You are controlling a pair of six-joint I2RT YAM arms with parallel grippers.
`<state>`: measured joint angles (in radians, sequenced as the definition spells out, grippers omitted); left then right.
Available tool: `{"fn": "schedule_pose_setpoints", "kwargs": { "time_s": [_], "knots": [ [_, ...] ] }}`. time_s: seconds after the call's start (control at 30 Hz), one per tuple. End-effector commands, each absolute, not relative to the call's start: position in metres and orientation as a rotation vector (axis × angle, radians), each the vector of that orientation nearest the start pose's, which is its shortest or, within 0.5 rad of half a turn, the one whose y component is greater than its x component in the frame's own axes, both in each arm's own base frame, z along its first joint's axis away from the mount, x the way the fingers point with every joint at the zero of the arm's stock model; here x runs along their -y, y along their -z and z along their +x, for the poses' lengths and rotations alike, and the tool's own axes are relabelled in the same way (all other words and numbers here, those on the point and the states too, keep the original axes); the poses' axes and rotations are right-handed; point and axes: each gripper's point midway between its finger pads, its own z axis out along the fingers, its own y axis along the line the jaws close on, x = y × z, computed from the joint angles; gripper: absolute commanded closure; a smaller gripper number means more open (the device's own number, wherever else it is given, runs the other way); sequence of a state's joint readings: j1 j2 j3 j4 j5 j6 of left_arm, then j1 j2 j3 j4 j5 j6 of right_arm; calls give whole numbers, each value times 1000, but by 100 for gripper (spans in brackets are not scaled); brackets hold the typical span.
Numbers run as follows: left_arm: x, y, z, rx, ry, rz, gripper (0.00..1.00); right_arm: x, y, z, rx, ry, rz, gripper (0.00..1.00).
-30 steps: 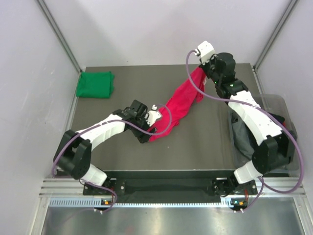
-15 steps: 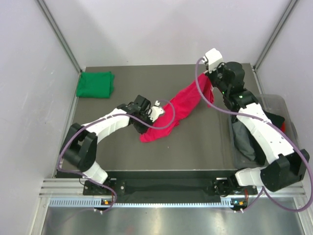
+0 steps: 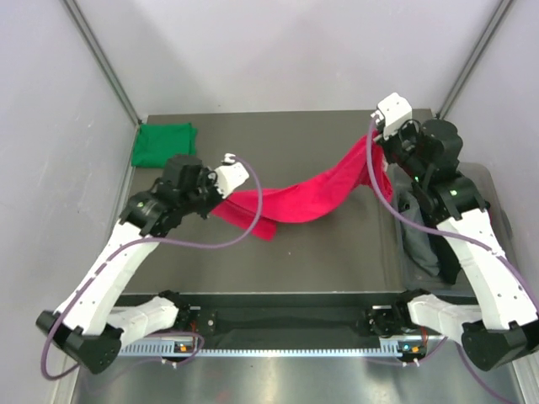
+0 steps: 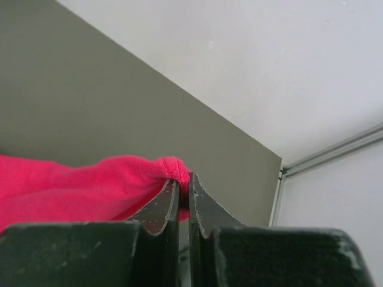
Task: Fold and stack the t-shirts
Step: Move the tshirt to the center of the board
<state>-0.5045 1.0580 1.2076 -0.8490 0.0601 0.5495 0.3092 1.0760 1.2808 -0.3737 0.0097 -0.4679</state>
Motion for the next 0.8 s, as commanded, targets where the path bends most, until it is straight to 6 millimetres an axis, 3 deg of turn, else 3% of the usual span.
{"fn": "schedule_pose_setpoints", "kwargs": {
  "time_s": [0.0, 0.07, 0.1, 0.13, 0.23, 0.3, 0.33, 0.4, 0.43, 0.5, 0.53, 0.57, 0.6, 0.63, 0.7, 0.73, 0.77],
  "knots": [
    [107, -300, 249, -1852, -70, 1168, 100, -92, -414, 302, -1528, 49, -715, 100],
    [98, -333, 238, -1784, -78, 1104, 100, -99, -412, 280, -1509, -39, -774, 100],
    [95, -343, 234, -1760, -79, 1080, 100, -104, -411, 259, -1491, -95, -812, 100],
    [90, -355, 227, -1718, -87, 1048, 100, -103, -402, 252, -1504, -114, -819, 100],
    [75, -364, 223, -1676, -167, 1009, 100, -101, -393, 239, -1509, -143, -812, 100],
    [72, -356, 231, -1681, -209, 1015, 100, -102, -380, 248, -1533, -148, -812, 100],
    [73, -338, 239, -1716, -230, 1031, 100, -104, -374, 254, -1547, -155, -811, 100],
    [71, -335, 264, -1691, -319, 987, 100, -110, -367, 275, -1572, -173, -807, 100],
    [72, -309, 278, -1722, -353, 1014, 100, -112, -368, 284, -1576, -180, -799, 100],
    [78, -294, 313, -1684, -436, 988, 100, -121, -363, 313, -1590, -201, -796, 100],
    [81, -300, 326, -1654, -457, 964, 100, -123, -363, 324, -1591, -203, -791, 100],
    [84, -289, 338, -1656, -474, 972, 100, -126, -369, 337, -1564, -193, -784, 100],
    [90, -290, 352, -1635, -484, 949, 100, -129, -356, 359, -1604, -192, -782, 100],
    [96, -295, 383, -1622, -519, 900, 100, -127, -366, 372, -1589, -165, -761, 100],
    [97, -306, 418, -1623, -560, 810, 100, -130, -359, 403, -1605, -150, -746, 100],
    [96, -320, 449, -1633, -578, 746, 100, -129, -365, 412, -1594, -133, -727, 100],
    [96, -320, 462, -1663, -559, 705, 100, -129, -364, 420, -1592, -128, -714, 100]
  ]
}}
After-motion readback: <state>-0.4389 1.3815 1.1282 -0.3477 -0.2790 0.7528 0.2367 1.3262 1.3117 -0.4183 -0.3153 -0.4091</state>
